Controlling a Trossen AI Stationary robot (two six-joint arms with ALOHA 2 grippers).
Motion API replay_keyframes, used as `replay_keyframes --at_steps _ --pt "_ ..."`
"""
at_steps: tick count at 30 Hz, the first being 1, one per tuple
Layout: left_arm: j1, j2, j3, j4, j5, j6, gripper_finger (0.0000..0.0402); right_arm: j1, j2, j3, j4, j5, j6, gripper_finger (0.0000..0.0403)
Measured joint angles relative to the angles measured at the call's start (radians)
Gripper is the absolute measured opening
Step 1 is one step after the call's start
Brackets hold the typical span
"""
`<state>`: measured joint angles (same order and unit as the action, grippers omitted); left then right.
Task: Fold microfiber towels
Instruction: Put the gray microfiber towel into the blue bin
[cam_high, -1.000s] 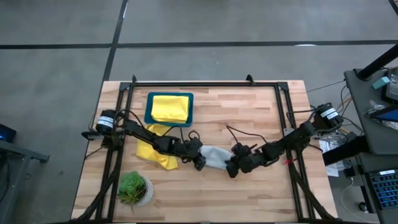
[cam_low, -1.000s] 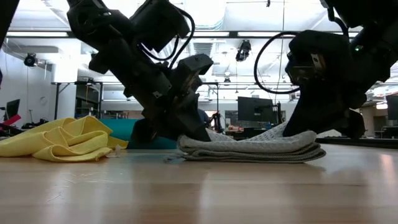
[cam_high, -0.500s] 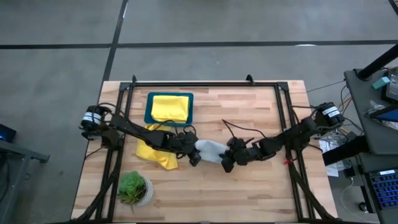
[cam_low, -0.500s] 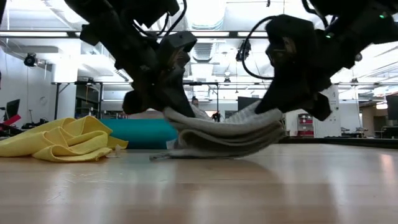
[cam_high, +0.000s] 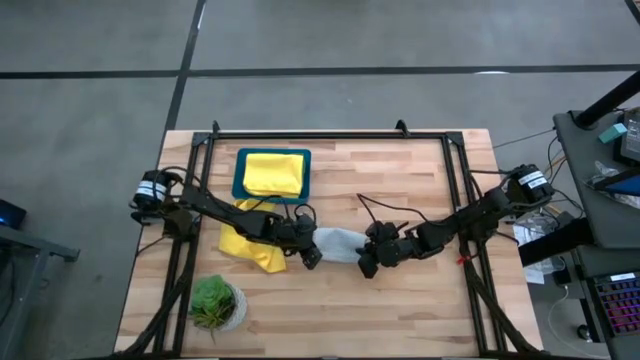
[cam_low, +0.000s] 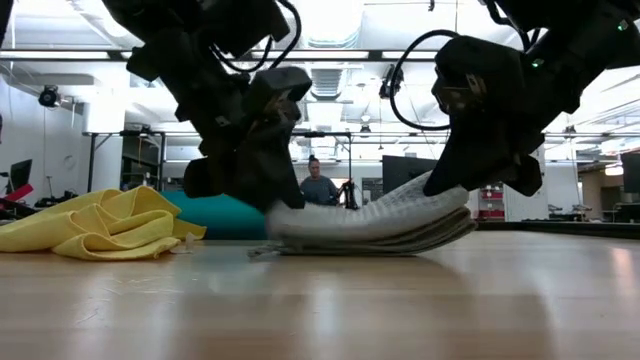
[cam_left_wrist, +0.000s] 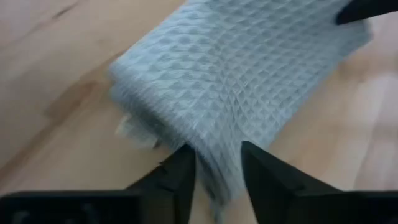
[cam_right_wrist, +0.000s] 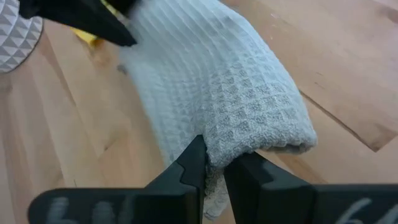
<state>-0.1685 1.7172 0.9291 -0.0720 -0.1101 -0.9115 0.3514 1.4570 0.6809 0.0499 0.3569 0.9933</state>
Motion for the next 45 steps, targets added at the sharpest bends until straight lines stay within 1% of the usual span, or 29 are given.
replay_keyframes --at_steps 6,10,13,19,22,25,27,30,35,36,37,41,45 --pt "0.015 -0.001 0.0 -0.068 0.0 -0.056 0.0199 0.006 0.0 -0.002 -0.001 0.001 -0.016 0.004" --pt "0.032 0.002 0.0 -0.056 0.001 -0.078 0.024 0.007 0.001 -0.005 -0.001 0.002 -0.024 0.004" --pt "0.04 0.031 0.001 0.003 0.001 -0.112 0.0252 0.006 0.001 -0.005 -0.001 0.002 -0.029 0.004" --pt "0.04 0.101 0.005 0.101 -0.001 -0.205 0.0253 0.006 0.001 -0.009 0.0 0.002 -0.043 0.004" --pt "0.036 0.122 0.009 0.153 0.0 -0.208 0.0251 0.007 0.001 -0.01 -0.001 0.002 -0.048 0.004" --pt "0.027 0.132 0.01 0.176 -0.015 -0.188 0.023 0.006 0.001 -0.01 0.0 0.003 -0.051 0.004" --pt "0.022 0.133 0.011 0.171 -0.03 -0.182 0.0202 0.007 0.001 -0.011 -0.001 0.005 -0.051 0.004" --pt "0.018 0.134 0.01 0.167 -0.034 -0.181 0.0144 0.006 0.001 -0.011 -0.001 0.01 -0.052 0.004" --pt "0.01 0.135 0.009 0.169 -0.054 -0.173 0.0032 0.006 0.001 -0.011 0.003 0.011 -0.052 0.004" --pt "0.009 0.135 0.01 0.169 -0.059 -0.171 0.0019 0.006 0.001 -0.011 0.005 0.011 -0.054 0.004" --pt "0.008 0.135 0.011 0.168 -0.063 -0.167 0.0013 0.006 0.001 -0.011 0.01 0.012 -0.058 0.004" --pt "0.008 0.132 0.025 0.16 -0.065 -0.131 0.0018 0.005 0.002 -0.001 0.015 0.01 -0.083 0.004" --pt "0.008 0.105 0.037 0.164 -0.081 -0.089 0.0012 -0.002 -0.007 0.02 0.013 0.011 -0.129 0.004"
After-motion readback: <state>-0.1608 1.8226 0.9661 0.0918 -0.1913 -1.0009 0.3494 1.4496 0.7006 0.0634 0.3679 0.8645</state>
